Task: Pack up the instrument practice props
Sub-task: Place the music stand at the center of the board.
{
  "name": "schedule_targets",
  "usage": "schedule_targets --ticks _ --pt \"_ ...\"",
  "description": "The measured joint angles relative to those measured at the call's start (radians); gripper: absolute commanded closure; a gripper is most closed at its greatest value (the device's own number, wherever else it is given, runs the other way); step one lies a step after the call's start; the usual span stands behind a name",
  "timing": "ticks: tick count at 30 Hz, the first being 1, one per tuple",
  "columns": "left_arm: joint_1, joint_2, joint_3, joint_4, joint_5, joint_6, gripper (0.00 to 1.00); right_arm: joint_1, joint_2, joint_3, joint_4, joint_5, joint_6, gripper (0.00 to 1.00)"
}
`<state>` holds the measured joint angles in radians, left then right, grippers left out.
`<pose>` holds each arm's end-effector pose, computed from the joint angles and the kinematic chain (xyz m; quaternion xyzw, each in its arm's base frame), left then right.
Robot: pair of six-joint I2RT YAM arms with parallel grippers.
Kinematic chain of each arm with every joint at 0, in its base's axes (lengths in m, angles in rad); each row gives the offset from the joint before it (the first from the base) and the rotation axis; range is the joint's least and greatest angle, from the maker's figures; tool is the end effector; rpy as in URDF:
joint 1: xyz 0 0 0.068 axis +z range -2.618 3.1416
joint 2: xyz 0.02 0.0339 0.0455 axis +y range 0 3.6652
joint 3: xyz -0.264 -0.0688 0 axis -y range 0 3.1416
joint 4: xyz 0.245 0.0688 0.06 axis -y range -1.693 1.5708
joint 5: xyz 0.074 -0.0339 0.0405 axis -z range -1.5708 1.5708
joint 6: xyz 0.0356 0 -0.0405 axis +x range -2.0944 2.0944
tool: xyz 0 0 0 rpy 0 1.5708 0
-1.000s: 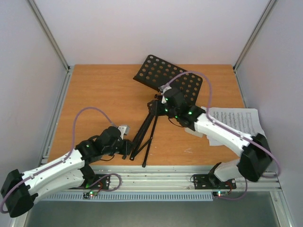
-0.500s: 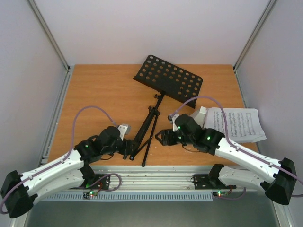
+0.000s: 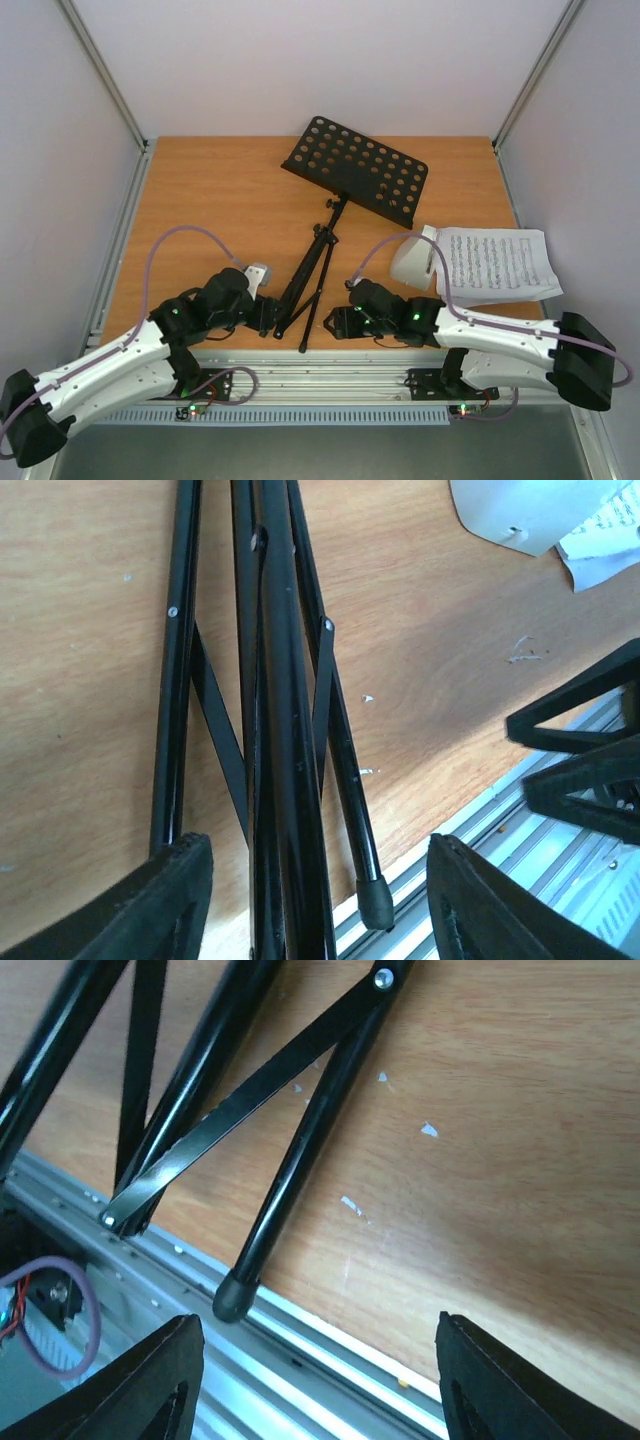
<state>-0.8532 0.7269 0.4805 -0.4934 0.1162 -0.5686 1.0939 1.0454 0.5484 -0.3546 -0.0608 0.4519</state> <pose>0.0993 -0.1200 0.2136 0.1527 0.9008 -0.3032 0.2707 0.0916 0.1820 0.1954 -0.3053 0.8844 0.2660 0.2319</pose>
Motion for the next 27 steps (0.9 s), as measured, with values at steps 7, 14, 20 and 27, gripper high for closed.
schedule_targets --ticks 7,14,20,27 --pt "0.000 0.052 0.000 -0.005 0.014 0.002 0.63 0.007 0.205 -0.046 0.216 -0.001 0.068 0.45" --pt "0.000 0.070 0.000 -0.005 0.014 0.002 0.71 0.008 0.369 -0.050 0.406 -0.010 0.106 0.51" --pt "0.000 0.076 -0.011 -0.003 0.014 0.002 0.81 0.008 0.415 -0.050 0.491 -0.019 0.119 0.58" --pt "0.000 0.080 -0.032 0.001 0.007 -0.003 0.91 0.008 0.446 -0.048 0.524 -0.019 0.123 0.74"
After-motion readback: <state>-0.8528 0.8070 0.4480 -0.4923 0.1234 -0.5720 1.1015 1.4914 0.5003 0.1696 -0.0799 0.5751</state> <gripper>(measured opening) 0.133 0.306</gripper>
